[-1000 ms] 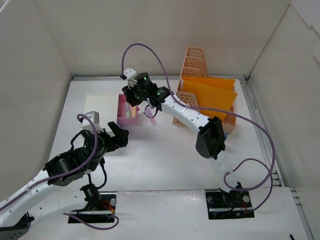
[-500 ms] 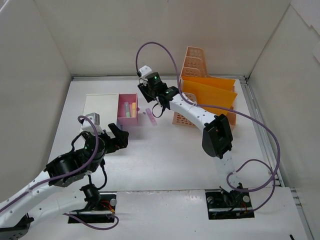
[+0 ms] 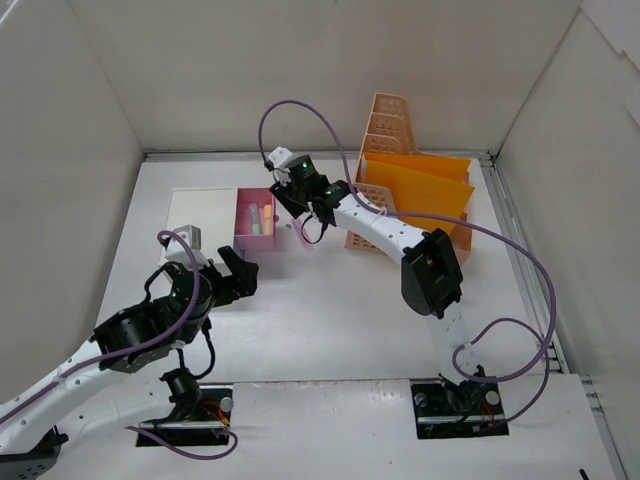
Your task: Organize the desk
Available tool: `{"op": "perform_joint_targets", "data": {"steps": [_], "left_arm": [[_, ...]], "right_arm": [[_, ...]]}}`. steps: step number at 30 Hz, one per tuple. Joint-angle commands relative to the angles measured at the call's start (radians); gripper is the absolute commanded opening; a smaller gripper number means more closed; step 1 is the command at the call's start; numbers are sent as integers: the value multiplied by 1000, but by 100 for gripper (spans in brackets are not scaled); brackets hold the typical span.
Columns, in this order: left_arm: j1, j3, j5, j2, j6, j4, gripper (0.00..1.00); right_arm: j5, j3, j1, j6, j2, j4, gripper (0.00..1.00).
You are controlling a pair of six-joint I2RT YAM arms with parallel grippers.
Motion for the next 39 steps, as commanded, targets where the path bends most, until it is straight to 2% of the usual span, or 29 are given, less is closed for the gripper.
{"op": "perform_joint_targets", "data": {"steps": [1,6,16,26,37,38,39], "left_arm": [[-6,15,-13,14,-12,46,86],[-6,9,-13,5,-15,45,86],[-6,7,-16,8,-17,37,86],[-6,13,-13,22,-15,37,86],[-6,16,-7,26,-32,17,86],[-6,18,-8,28,-34,17,86],[-6,21,-10,31,-35,16,86]], "right_arm": [[-40,3,30,-47,17,33,53],[-59,10,28,-32,57,-46,51],[-108,-30,-13,42,72,-50,51],[-229,-86,-21,118,83,-52,51],[-198,-54,-22,154,161,-53,51],[-191,-53,-25,157,169,-55,51],[-188,-53,-25,157,170,-53,45]]}}
